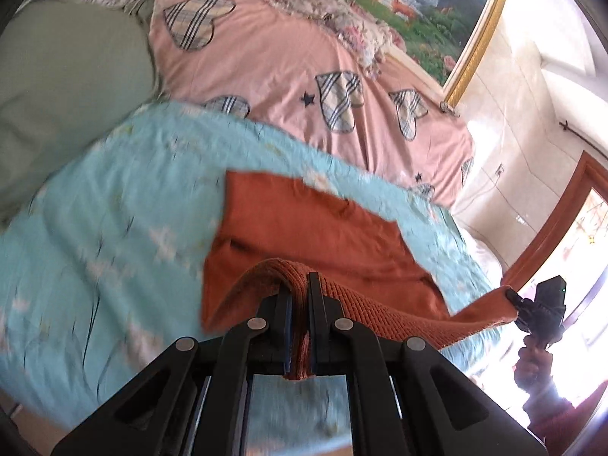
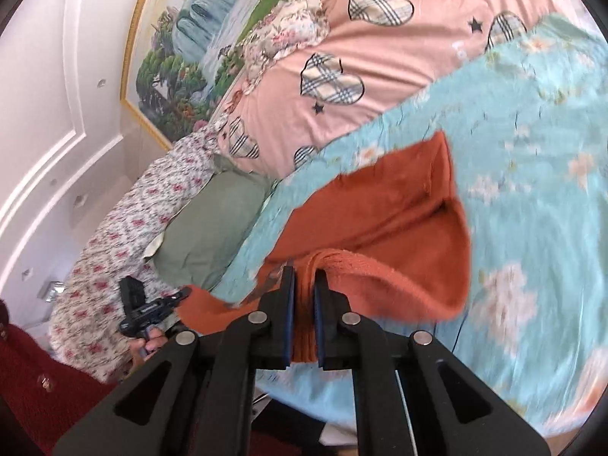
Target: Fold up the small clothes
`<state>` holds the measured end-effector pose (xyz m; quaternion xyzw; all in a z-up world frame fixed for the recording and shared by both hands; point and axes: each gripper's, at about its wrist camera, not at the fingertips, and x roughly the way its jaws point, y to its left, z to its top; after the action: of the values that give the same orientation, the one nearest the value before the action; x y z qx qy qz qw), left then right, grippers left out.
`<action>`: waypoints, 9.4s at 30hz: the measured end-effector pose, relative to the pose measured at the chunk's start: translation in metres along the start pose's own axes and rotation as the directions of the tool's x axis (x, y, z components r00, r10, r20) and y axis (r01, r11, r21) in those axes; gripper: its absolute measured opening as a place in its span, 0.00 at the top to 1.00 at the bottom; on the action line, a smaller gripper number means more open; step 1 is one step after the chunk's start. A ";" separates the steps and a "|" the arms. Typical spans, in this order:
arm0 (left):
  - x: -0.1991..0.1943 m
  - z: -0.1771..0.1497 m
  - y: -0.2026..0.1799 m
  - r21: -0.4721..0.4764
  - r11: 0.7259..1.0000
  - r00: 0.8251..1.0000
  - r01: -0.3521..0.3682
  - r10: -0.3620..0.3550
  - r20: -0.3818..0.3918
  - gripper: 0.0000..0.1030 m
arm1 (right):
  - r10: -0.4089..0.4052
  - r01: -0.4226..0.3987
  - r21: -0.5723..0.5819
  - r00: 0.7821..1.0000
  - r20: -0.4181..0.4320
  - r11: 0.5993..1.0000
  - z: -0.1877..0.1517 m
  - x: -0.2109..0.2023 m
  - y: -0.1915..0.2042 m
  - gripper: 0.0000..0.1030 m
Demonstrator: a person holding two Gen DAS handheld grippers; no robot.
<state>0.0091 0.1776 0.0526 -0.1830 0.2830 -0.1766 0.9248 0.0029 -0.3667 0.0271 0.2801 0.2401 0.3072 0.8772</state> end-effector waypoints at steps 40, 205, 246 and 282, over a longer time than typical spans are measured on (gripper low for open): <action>0.270 0.040 -0.002 -0.023 0.999 0.963 -0.039 0.032 -0.268 0.44 | -0.327 0.312 -0.129 0.938 -0.115 0.941 0.096 0.196 -0.064 0.65; 0.247 0.044 -0.080 -0.044 0.998 0.954 0.047 -0.058 -0.294 0.78 | -0.019 0.038 0.045 0.932 -0.361 0.998 0.088 0.257 -0.065 0.77; 0.171 0.001 -0.028 -0.013 0.997 0.959 -0.081 0.074 -0.275 0.52 | -0.246 0.229 -0.090 0.866 -0.435 0.969 0.050 0.305 -0.034 0.74; 0.210 -0.028 -0.041 0.056 0.998 0.933 -0.042 0.060 -0.355 0.67 | -0.217 0.166 -0.177 0.920 -0.327 0.970 0.037 0.242 0.021 0.77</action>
<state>0.1470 0.0447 -0.0478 -0.1184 0.4464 -0.1894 0.8665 0.1844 -0.2028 0.0071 0.1322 0.3930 0.2805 0.8657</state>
